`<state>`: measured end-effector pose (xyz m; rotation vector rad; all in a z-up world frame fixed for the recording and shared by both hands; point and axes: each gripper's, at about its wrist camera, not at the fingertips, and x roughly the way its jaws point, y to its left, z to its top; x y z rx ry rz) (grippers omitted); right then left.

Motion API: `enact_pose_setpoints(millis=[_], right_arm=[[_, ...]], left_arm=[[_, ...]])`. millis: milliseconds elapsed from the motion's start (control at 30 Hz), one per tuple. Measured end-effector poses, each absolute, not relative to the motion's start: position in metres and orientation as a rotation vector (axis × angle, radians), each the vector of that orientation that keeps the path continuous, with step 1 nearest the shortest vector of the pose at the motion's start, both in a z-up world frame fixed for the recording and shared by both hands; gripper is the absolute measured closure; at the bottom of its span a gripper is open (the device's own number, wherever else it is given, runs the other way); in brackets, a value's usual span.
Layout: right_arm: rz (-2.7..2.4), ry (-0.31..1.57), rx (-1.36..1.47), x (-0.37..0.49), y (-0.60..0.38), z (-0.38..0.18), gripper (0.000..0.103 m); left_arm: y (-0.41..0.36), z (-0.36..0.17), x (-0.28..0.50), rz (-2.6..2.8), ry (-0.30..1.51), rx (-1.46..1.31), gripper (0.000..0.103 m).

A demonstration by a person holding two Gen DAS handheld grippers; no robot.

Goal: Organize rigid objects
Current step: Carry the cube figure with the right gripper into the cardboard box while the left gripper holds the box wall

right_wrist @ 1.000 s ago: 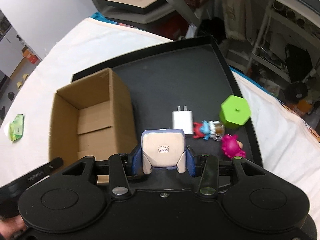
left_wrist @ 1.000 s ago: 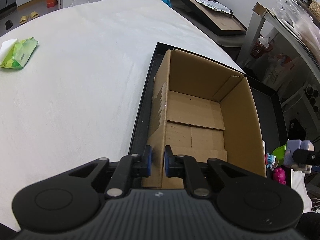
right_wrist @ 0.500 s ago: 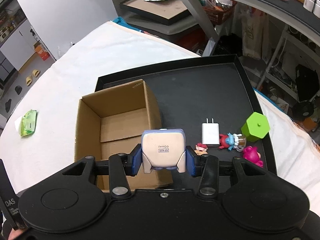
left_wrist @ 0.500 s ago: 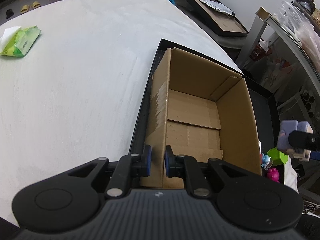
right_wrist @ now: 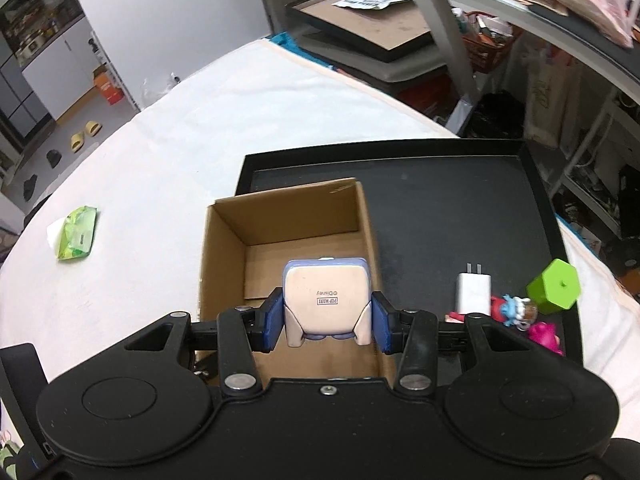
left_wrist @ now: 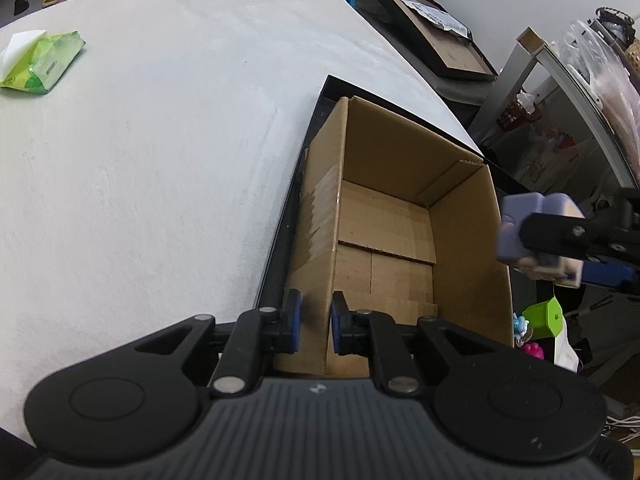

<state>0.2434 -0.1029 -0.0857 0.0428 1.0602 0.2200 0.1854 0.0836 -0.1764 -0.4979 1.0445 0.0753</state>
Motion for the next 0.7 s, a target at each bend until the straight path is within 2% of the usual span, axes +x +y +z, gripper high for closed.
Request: enact_pose_setpoints(millis=[700], right_arm=[[0.278,1.090,-0.039,0.276,-0.040,-0.108,0.059]], left_arm=[[0.105,-0.182,0.184,0.053,1.016,-0.595,0.088]])
